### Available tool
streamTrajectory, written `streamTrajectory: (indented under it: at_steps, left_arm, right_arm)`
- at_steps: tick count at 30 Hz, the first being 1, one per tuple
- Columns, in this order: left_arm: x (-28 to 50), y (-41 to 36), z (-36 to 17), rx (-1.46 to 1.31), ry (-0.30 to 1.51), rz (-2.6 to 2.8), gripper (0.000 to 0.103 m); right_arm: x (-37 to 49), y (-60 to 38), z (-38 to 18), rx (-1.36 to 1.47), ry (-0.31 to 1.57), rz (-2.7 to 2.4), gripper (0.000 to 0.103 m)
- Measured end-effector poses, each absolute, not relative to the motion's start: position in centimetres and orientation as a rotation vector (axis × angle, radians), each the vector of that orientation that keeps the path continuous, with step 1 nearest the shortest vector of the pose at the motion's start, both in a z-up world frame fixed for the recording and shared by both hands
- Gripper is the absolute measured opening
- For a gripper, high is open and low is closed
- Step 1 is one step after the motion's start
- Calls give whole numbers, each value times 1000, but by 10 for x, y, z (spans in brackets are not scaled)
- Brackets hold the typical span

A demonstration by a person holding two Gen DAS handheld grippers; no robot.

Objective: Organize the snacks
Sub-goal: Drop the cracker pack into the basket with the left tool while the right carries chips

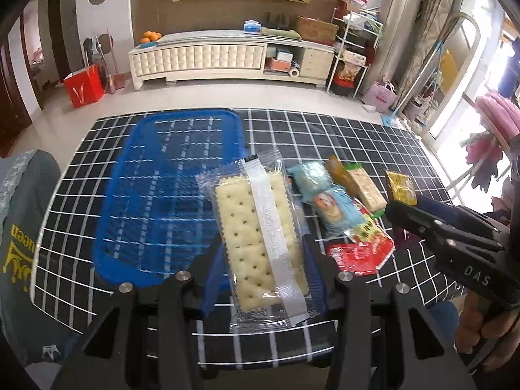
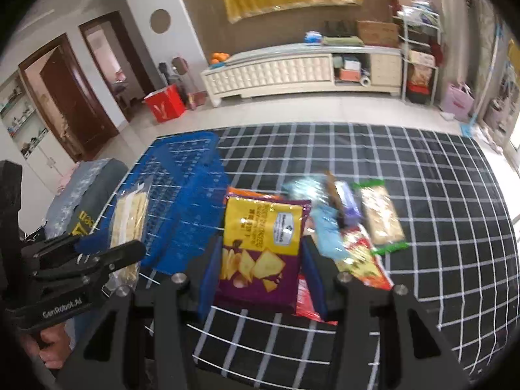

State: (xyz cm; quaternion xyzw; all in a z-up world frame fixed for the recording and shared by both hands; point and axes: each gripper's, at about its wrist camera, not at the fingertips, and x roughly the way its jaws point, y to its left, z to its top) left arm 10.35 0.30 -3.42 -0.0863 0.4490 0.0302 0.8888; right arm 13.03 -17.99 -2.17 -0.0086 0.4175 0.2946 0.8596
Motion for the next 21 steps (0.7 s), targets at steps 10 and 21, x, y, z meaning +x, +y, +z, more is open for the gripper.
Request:
streamTrajectory:
  at_steps: [10, 21]
  left_arm:
    - [113, 77, -14, -150, 935, 89, 43]
    - [163, 106, -41, -64, 1050, 42, 43]
  right_arm:
    - [132, -106, -11, -23, 872, 715, 53]
    - [167, -51, -22, -59, 917, 718, 53]
